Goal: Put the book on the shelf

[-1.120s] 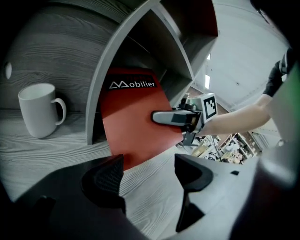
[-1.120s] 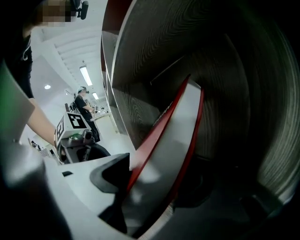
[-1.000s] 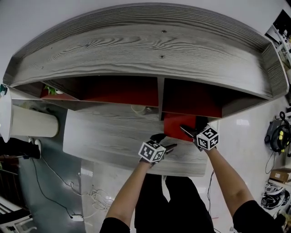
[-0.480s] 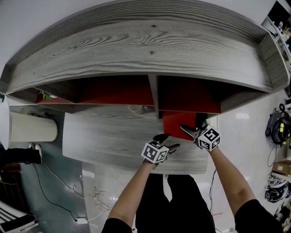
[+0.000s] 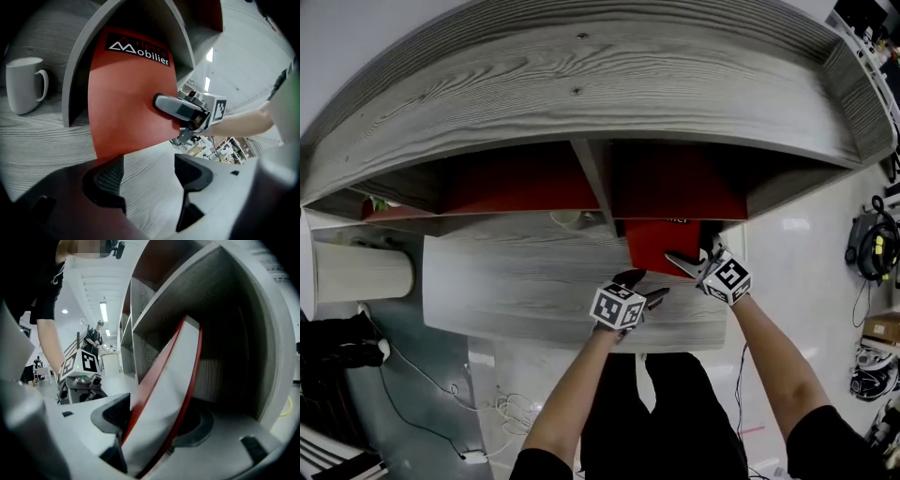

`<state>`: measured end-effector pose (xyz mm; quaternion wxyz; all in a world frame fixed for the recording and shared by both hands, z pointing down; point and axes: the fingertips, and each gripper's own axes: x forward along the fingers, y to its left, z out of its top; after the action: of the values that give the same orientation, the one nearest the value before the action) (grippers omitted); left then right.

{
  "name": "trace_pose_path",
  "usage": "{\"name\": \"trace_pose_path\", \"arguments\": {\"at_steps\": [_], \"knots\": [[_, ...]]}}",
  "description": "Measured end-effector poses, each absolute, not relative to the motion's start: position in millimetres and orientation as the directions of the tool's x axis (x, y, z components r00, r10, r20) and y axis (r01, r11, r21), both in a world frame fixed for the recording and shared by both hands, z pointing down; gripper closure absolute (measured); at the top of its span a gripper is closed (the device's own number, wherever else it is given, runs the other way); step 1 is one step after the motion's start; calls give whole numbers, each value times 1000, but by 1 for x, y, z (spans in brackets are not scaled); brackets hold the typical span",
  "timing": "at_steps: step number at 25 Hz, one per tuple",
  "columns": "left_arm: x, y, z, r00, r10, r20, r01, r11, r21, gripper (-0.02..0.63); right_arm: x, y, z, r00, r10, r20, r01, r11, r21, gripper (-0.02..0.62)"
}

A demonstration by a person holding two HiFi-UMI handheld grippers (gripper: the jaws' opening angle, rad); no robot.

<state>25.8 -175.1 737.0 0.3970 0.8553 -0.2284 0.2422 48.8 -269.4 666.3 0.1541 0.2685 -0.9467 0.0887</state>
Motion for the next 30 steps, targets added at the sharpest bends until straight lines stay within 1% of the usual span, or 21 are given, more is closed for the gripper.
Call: {"name": "trace_pose_path", "arguments": {"at_steps": [5, 9, 13, 15, 20, 24, 30], "knots": [[30, -179, 741, 761, -206, 615, -593, -607, 530, 273, 52, -274, 673, -798, -470, 377, -534, 842, -80, 308], [30, -189, 742, 757, -224, 613, -607, -587, 535, 273, 52, -282, 679, -774, -481, 412, -554, 829, -74, 299], [26, -202, 744, 744, -262, 614, -638, -553, 536, 273, 50, -291, 687, -729, -501, 466, -591, 805, -60, 268], [25, -205, 745, 733, -264, 627, -645, -564, 516, 273, 49, -294, 691, -714, -504, 486, -606, 792, -69, 258], [28, -205, 744, 744, -234, 626, -616, -603, 506, 273, 49, -298, 697, -700, -505, 504, -629, 771, -102, 248], [27, -209, 743, 751, -232, 618, -611, -597, 519, 273, 49, -301, 704, -683, -517, 516, -658, 741, -129, 238], [49, -203, 738, 792, -189, 581, -553, -624, 551, 273, 51, -305, 712, -659, -534, 529, -684, 718, -128, 213]]}}
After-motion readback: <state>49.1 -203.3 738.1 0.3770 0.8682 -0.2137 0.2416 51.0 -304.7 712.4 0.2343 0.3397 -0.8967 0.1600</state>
